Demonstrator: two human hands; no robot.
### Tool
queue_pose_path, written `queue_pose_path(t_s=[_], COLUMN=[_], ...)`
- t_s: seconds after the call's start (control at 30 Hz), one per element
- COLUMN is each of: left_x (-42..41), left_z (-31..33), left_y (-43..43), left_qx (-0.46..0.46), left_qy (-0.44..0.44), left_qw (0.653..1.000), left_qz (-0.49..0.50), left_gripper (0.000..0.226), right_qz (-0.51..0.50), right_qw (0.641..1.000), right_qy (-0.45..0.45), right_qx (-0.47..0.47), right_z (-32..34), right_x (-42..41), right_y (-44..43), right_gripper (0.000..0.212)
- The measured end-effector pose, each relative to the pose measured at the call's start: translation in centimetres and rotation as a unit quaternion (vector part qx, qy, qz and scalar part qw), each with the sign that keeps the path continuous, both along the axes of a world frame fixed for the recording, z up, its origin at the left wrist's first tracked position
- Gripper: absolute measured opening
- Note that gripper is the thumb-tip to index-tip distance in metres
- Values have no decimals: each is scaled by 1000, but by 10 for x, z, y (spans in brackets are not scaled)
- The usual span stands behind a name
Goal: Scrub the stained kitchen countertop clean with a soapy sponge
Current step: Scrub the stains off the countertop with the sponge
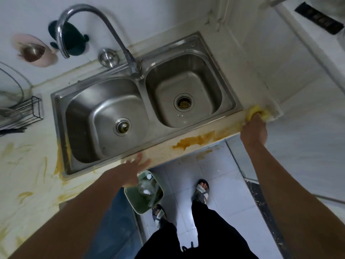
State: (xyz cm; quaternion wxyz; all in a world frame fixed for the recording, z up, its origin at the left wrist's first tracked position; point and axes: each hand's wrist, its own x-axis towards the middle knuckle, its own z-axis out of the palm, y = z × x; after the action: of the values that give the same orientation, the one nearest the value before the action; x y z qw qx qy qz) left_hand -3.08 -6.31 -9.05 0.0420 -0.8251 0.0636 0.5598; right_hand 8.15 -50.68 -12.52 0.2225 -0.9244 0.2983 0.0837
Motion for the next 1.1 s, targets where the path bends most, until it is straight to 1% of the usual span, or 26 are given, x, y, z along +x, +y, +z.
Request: queue_pose_path(t_s=[0.07,0.13,0.2,0.27,0.33,0.43,0.47,0.53,0.57,0.63,0.67,0.7,0.73,0.83,0.9,0.93,0.97,1.03,1.1], left_x=[-3,-1,-1,-3,-5,-4,-4,-5,-6,-8,-9,-10,-11,-14,-17,-18,-21,-31,-44], left_z=[-2,-2,-5,-8,-10,-9,-8,-5,-4,1,5,9,9,8,6,6,4,-1,-4], left_y=[0,4,7,9,9,4,2,-1,-2,-8,-12,-13,-16,-13,-11,-9,-5,7,21], left_qx=[-10,-6,-6,-1,4,-2,-4,-11,-14,-12,-11,-14,-20,-50,-75,-87,-102,-122,-138], left_qy=[0,-1,-2,-5,-3,-2,-5,-13,-15,-18,-24,-31,-37,-50,-67,-77,-91,-139,-211], left_qw=[1000,1000,1000,1000,1000,1000,1000,1000,1000,999,999,999,998,995,989,985,978,966,951], left_qz=[-3,2,16,9,1,9,9,11,15,27,26,30,39,75,110,130,155,178,182], left_gripper=[96,98,100,102,101,95,95,96,97,99,100,101,102,102,98,95,90,79,68], right_qz=[28,110,203,259,293,342,343,286,229,86,36,16,27,148,272,308,324,333,341], right_qw=[999,991,975,961,951,936,938,958,973,996,999,1000,1000,984,955,944,938,935,935], right_qy=[-11,-25,-3,24,41,33,26,10,2,-6,-6,-9,1,21,45,56,63,57,44], right_qx=[19,70,93,97,95,72,48,0,-16,-14,-7,-5,4,101,110,102,107,110,81], right_z=[2,8,10,10,11,15,15,17,17,19,20,20,22,26,26,25,26,32,36], right_x=[-30,-63,-89,-101,-98,-86,-79,-61,-52,-43,-43,-46,-53,-87,-105,-108,-110,-104,-97], right_y=[43,101,156,194,206,179,158,110,88,63,66,82,103,198,254,270,278,269,238], right_gripper=[44,46,51,55,53,41,38,31,25,19,21,25,30,36,44,49,49,34,16])
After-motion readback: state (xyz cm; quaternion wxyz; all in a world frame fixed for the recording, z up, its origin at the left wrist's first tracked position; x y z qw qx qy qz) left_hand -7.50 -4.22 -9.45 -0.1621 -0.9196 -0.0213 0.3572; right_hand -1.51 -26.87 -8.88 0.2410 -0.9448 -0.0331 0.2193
